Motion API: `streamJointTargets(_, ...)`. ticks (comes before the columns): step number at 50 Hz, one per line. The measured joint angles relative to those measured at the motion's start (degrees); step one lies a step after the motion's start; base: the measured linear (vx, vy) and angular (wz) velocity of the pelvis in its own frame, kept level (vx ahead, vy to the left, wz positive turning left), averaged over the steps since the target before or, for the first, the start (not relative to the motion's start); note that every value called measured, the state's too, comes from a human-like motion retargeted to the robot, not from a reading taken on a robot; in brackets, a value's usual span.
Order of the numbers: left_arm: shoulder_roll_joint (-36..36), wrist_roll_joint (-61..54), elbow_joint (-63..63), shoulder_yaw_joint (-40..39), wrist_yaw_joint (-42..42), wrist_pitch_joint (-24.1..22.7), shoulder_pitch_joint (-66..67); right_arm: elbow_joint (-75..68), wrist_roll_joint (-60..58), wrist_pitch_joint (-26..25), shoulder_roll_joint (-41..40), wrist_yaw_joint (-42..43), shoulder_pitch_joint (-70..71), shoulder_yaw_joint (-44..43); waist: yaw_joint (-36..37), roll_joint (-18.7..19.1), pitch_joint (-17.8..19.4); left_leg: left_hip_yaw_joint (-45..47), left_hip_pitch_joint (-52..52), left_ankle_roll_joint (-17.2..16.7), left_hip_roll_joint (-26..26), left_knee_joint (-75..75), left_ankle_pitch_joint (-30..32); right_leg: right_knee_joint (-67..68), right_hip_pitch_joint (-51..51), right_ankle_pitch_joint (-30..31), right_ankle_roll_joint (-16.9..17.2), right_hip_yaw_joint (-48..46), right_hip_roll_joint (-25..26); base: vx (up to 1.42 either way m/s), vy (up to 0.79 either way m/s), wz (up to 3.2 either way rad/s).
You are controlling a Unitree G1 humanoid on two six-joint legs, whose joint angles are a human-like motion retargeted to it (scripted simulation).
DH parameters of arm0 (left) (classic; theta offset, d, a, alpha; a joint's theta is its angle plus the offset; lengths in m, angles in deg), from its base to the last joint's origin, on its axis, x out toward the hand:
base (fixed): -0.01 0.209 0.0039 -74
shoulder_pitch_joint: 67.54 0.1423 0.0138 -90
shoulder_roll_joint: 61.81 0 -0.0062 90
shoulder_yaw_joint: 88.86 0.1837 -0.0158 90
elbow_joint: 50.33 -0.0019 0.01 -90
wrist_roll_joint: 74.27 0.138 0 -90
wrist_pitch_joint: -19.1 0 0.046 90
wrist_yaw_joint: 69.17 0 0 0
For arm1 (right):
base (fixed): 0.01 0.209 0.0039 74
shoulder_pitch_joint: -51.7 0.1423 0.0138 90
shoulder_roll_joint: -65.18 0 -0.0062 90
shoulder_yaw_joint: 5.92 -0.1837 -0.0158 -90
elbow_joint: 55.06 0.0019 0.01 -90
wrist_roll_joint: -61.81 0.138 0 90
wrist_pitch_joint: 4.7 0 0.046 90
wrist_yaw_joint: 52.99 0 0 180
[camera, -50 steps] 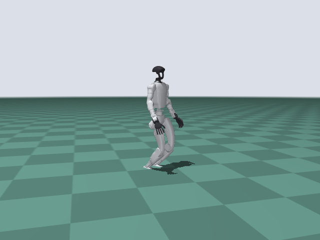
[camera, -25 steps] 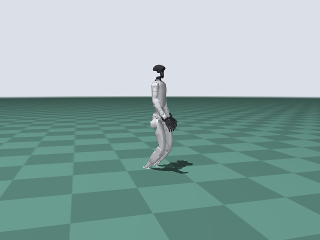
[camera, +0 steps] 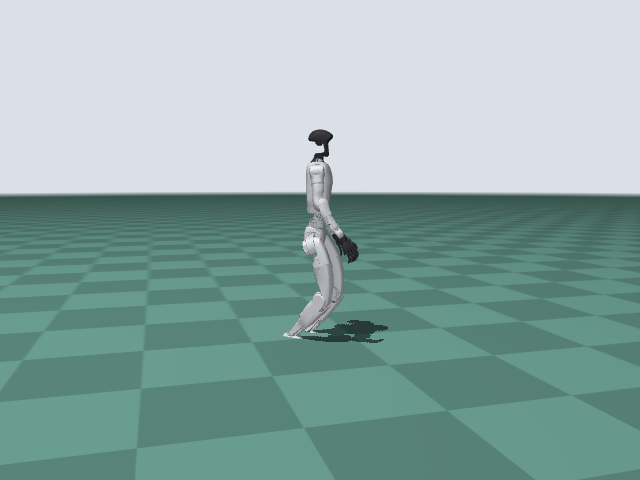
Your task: Run
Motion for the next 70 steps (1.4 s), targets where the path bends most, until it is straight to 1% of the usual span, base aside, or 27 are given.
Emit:
streamJointTargets(5, -0.2, -2.9, 1.5, -1.2, -0.2, -0.4, 1.9, 5.5, 0.6, 0.7, 0.5, -0.3, 2.3, 1.5, 0.8, -0.7, -1.2, 0.4, -2.8, 0.1, 0.0, -0.9, -0.2, -1.8, -2.0, 0.2, -0.6, 0.2, 0.5, 0.09, 0.11, 0.27)
streamJointTargets(10, -2.4, -7.0, 5.6, -2.6, 0.8, -1.3, 5.0, 13.2, 3.1, 2.1, 2.0, -0.3, 1.7, 2.2, 1.3, -2.0, -1.7, 1.0, -4.9, 1.8, -2.2, 0.1, -1.3, 2.6, -5.0, -0.6, -0.6, 0.8, -2.1, 0.13, 0.19, 0.48)
streamJointTargets(13, -2.9, -10.0, 11.1, -3.2, 1.5, -2.4, 5.2, 17.6, 6.0, 3.2, 3.0, 0.0, -0.5, 1.4, -0.1, -2.6, -0.7, 0.2, -4.2, 3.1, -6.0, 2.0, -2.2, 12.7, -9.4, 4.1, 0.8, 4.7, -5.8, 0.20, 0.26, 1.14)
streamJointTargets(15, -3.0, -12.2, 16.0, -3.0, 2.2, -3.1, 4.8, 20.3, 8.7, 3.7, 3.6, 0.2, -3.2, 0.6, -2.8, -3.4, 0.7, -1.7, -3.2, 4.0, -11.2, 4.7, -2.7, 21.7, -16.4, -5.2, 0.7, 14.6, -1.3, 0.24, 0.23, 2.08)
streamJointTargets(18, -4.5, -16.3, 26.5, -3.5, 4.0, -3.7, 1.3, 25.9, 14.3, 4.1, 5.7, 0.5, -7.6, -1.1, -7.6, -6.2, 2.4, -3.4, -0.1, 5.2, -17.6, 3.5, -2.5, 38.9, -26.4, -2.2, 0.4, 19.1, -4.0, 0.45, 0.18, 1.66)
streamJointTargets(21, -5.9, -18.8, 37.2, -3.4, 6.0, -5.3, -3.7, 31.3, 18.4, 5.0, 7.9, 0.7, -12.9, -3.2, -11.1, -5.3, 2.7, -6.0, 3.4, 4.3, -18.3, 2.6, -2.7, 45.2, -37.1, 1.4, 0.3, 20.2, -0.9, 0.64, 0.15, 1.13)
streamJointTargets(23, -6.7, -19.5, 44.0, -2.7, 7.1, -6.7, -7.0, 35.6, 20.4, 5.6, 10.0, 0.6, -16.8, -4.5, -12.6, -3.2, 2.6, -5.9, 6.6, 2.1, -15.3, 2.5, -2.0, 43.4, -42.5, 2.9, 0.7, 18.9, 2.3, 0.81, 0.12, 0.74)
streamJointTargets(27, -7.6, -19.7, 53.6, 0.5, 8.4, -9.9, -11.5, 44.3, 22.7, 6.6, 13.9, 1.1, -23.1, -7.0, -14.4, 3.9, 2.5, 3.3, 13.0, -3.2, 3.0, 6.0, 3.8, 29.9, -44.9, 5.5, 2.2, 13.0, 9.1, 0.98, 0.08, 0.65)
streamJointTargets(30, -6.7, -19.1, 56.2, 3.0, 8.5, -11.5, -10.6, 48.8, 22.3, 7.2, 14.7, 3.1, -25.0, -7.7, -13.4, 7.4, 1.1, 1.8, 13.4, -10.9, 7.5, 11.0, 22.0, 20.6, -42.2, 8.5, 1.9, 10.7, 13.9, 1.00, 0.02, 0.40)
streamJointTargets(33, -4.9, -17.6, 54.1, 5.2, 7.5, -10.5, -5.9, 50.3, 21.2, 7.6, 13.6, 5.4, -22.2, -6.8, -10.1, 8.7, 0.4, 1.8, 9.8, -15.2, 9.9, 22.6, 35.0, 20.0, -37.6, 5.9, -1.5, 9.5, 16.5, 0.99, 0.04, 0.34)
streamJointTargets(35, -3.7, -16.2, 51.1, 5.8, 7.1, -8.8, -0.8, 51.3, 20.0, 8.1, 12.7, 6.5, -18.2, -6.1, -6.9, 8.3, 0.1, 3.1, 5.2, -13.9, 11.5, 33.8, 35.0, 23.1, -34.6, -0.4, -5.1, 9.6, 17.5, 1.07, 0.03, 0.30)
streamJointTargets(37, -2.3, -15.0, 47.0, 4.5, 7.2, -6.6, 4.8, 51.9, 17.6, 8.0, 12.3, 7.9, -11.0, -4.9, -2.7, 7.4, 0.3, 5.3, -4.2, -7.6, 16.2, 46.8, 26.8, 24.1, -31.1, -6.9, -7.8, 10.6, 19.2, 1.12, 0.03, -0.07)
streamJointTargets(40, -1.5, -15.8, 42.5, -0.8, 6.6, -4.1, 12.5, 52.8, 15.5, 7.5, 11.8, 8.7, 2.8, -2.8, 5.2, 5.4, -1.5, 6.3, -25.1, 1.7, 23.1, 57.0, 14.2, 17.8, -25.0, -6.9, -7.3, 12.7, 22.1, 1.25, 0.09, -0.08)
streamJointTargets(43, -4.5, -17.8, 42.6, -4.8, 6.3, -4.4, 20.9, 57.1, 17.1, 7.9, 11.3, 6.9, 7.9, -2.4, 5.6, -3.4, -0.2, 13.3, -34.1, 5.8, 14.4, 44.8, 10.5, 16.3, -11.3, -3.5, -0.1, 16.3, 13.2, 1.52, 0.12, 1.86)
streamJointTargets(46, -5.3, -16.9, 41.1, -7.5, 7.5, -5.1, 25.8, 59.4, 16.9, 8.3, 9.5, 4.2, 7.6, 0.4, 6.1, -8.7, -1.2, 19.1, -33.8, 3.8, 7.4, 23.8, 11.6, 15.0, -2.5, 13.9, 9.0, 17.3, 7.8, 1.55, 0.03, 1.04)
streamJointTargets(48, -4.7, -16.1, 40.1, -8.4, 8.4, -4.8, 26.9, 59.7, 16.6, 8.0, 8.7, 1.8, 5.7, 3.0, 4.7, -10.3, -1.9, 21.4, -30.1, 4.0, 3.4, 15.4, 11.6, 19.7, -0.5, 22.9, 12.3, 17.2, 5.0, 1.48, -0.06, 0.48)
streamJointTargets(50, -3.5, -15.5, 40.3, -8.4, 9.3, -4.3, 25.9, 59.2, 16.7, 7.6, 8.1, 0.2, 2.7, 4.8, 2.7, -10.3, -3.0, 21.5, -27.4, 8.0, 1.4, 17.3, 6.8, 29.1, -2.3, 23.8, 11.7, 16.0, 2.0, 1.47, -0.12, 0.13)
streamJointTargets(52, -2.4, -13.9, 41.6, -7.7, 11.1, -4.0, 21.4, 57.4, 16.3, 7.3, 7.8, 0.1, -1.6, 5.0, -0.9, -10.2, -2.9, 20.6, -22.7, 12.8, -0.9, 21.1, -2.0, 40.6, -7.9, 17.6, 8.3, 15.7, -3.2, 1.49, -0.19, 0.40)
streamJointTargets(55, -1.5, -11.5, 44.0, -4.6, 15.3, -3.7, 7.3, 51.9, 15.2, 7.7, 8.5, 2.0, -9.7, 1.9, -10.4, -12.6, -2.3, 17.8, -13.0, 13.1, -7.6, 14.6, -4.7, 50.3, -23.3, 5.4, 3.2, 18.7, -12.8, 1.52, -0.27, 1.04)
streamJointTargets(56, -1.6, -11.6, 46.8, -3.8, 15.0, -4.0, 3.8, 51.3, 16.3, 7.9, 9.6, 1.1, -13.5, 0.4, -12.0, -11.6, -2.4, 15.9, -7.4, 12.8, -8.2, 12.3, -4.7, 48.3, -27.2, 3.2, 2.6, 19.6, -12.1, 1.70, -0.25, -0.09)
streamJointTargets(57, -1.8, -11.7, 49.8, -3.0, 14.4, -4.4, 0.7, 51.1, 17.6, 8.0, 10.7, 0.2, -17.4, -1.2, -12.9, -9.9, -2.4, 14.1, -1.7, 11.4, -7.3, 11.0, -4.3, 45.0, -30.3, 1.6, 2.0, 19.4, -10.2, 1.81, -0.28, -1.17)
streamJointTargets(58, -2.5, -11.8, 53.4, -2.5, 13.4, -5.1, -1.6, 51.3, 19.1, 8.0, 12.1, -0.7, -21.1, -2.7, -12.6, -6.6, -2.0, 12.4, 4.2, 7.9, -3.0, 11.5, -3.1, 39.2, -31.7, 1.4, 1.3, 17.0, -5.8, 1.84, -0.31, -1.42)
streamJointTargets(61, -3.7, -13.1, 62.0, 0.0, 10.0, -8.3, -5.0, 52.6, 22.0, 7.4, 14.6, -1.5, -30.6, -6.4, -12.3, 1.4, -3.7, 10.9, 13.5, -2.8, 9.9, 13.6, 12.2, 15.6, -32.6, 5.5, 3.0, 9.7, 5.1, 1.79, -0.29, -1.03)
streamJointTargets(63, -4.0, -14.1, 65.9, 2.2, 7.7, -9.4, -5.7, 53.9, 23.5, 6.9, 15.7, -1.3, -35.1, -8.6, -10.7, 4.9, -5.2, 11.6, 14.0, -5.9, 17.4, 19.8, 20.9, 3.3, -31.2, 8.8, 4.0, 6.0, 10.3, 1.63, -0.21, -0.49)
streamJointTargets(65, -4.2, -14.3, 67.7, 3.3, 6.5, -9.6, -5.6, 54.5, 24.0, 6.8, 16.3, -0.7, -36.5, -9.4, -9.7, 5.3, -5.9, 13.1, 12.9, -3.6, 22.2, 29.7, 21.4, 5.1, -31.7, 8.2, 2.1, 4.9, 11.5, 1.60, -0.14, -0.15)
streamJointTargets(66, -4.4, -14.1, 67.7, 3.5, 6.1, -9.0, -4.9, 54.8, 23.7, 6.8, 16.7, -0.2, -36.0, -9.8, -8.8, 5.0, -5.7, 13.4, 11.3, -1.4, 24.4, 35.6, 19.5, 9.1, -31.0, 5.6, -0.5, 4.8, 11.9, 1.60, -0.12, 0.06)
streamJointTargets(70, -4.8, -9.7, 60.9, 1.8, 5.5, -3.4, 0.1, 53.6, 18.9, 5.6, 17.8, 3.2, -24.7, -9.0, -4.0, 3.7, -1.2, 11.3, -3.0, 6.5, 29.4, 55.3, 6.9, 24.1, -25.2, -6.9, -10.1, 5.9, 13.8, 1.51, -0.09, 0.10)
